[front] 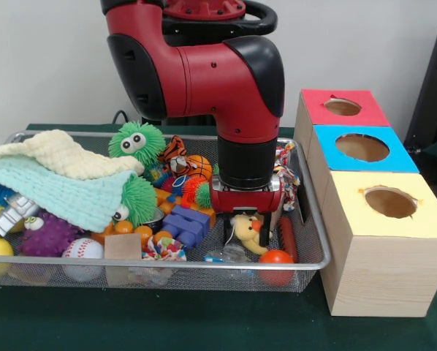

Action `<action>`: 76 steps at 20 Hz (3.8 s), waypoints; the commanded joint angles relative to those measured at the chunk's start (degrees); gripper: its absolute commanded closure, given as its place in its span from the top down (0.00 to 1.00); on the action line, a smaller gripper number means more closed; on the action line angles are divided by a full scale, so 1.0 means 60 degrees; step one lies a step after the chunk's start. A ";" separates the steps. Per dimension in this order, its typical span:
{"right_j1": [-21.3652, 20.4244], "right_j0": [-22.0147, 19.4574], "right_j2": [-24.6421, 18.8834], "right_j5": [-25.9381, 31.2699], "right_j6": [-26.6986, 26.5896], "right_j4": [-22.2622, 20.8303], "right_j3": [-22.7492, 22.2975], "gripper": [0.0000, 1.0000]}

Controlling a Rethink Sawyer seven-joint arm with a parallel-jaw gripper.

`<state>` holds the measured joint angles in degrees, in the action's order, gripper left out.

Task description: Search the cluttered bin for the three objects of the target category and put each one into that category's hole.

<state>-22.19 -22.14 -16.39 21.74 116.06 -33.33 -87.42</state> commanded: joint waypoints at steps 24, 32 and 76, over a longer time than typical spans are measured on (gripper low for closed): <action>0.0014 -0.0455 -0.0382 -0.0415 -0.0289 -0.0320 -0.0216 0.00; -0.1221 -0.0891 -0.0751 0.0512 -0.0735 0.0072 -0.1525 0.00; -0.4297 -0.1768 -0.0190 0.4772 -0.1193 -0.0203 -0.2236 0.00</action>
<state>-45.81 -31.54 -18.61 46.40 116.06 -32.70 -98.57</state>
